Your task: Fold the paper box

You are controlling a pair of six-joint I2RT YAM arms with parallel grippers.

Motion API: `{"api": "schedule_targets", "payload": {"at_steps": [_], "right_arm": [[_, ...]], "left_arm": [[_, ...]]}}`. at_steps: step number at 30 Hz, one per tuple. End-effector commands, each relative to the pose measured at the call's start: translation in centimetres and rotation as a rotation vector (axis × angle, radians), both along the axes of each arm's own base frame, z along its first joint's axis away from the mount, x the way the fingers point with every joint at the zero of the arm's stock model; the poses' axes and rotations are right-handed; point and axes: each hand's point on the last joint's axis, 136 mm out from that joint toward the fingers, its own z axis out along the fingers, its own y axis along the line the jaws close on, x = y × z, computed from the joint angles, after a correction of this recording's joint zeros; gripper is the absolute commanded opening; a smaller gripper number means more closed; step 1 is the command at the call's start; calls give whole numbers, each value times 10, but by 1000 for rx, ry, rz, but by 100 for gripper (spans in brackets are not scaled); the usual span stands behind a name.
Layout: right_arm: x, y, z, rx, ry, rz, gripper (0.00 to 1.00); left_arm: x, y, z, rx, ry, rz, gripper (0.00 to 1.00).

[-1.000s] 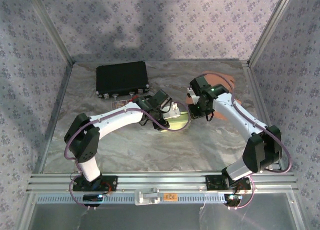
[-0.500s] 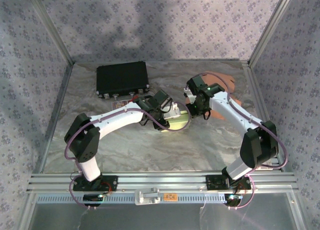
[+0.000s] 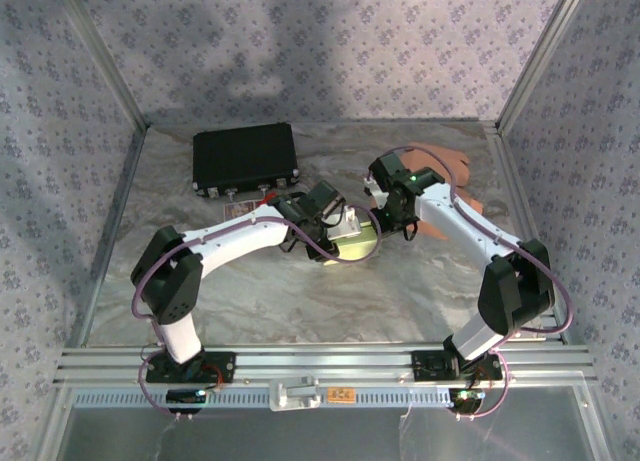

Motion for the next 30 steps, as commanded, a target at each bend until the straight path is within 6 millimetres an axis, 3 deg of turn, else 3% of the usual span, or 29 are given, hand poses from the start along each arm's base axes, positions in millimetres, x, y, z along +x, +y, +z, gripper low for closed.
{"api": "schedule_targets", "payload": {"at_steps": [1, 8, 25, 30], "right_arm": [[-5, 3, 10, 11, 12, -16, 0], [-13, 6, 11, 44, 68, -40, 0], [-19, -2, -10, 40, 78, -174, 0], [-16, 1, 3, 61, 82, -201, 0]], "left_arm": [[2, -2, 4, 3, 3, -2, 50], [5, -1, 6, 12, -8, 7, 49], [8, 2, 13, 6, -19, 58, 52], [7, 2, 11, 17, -10, 55, 51]]}}
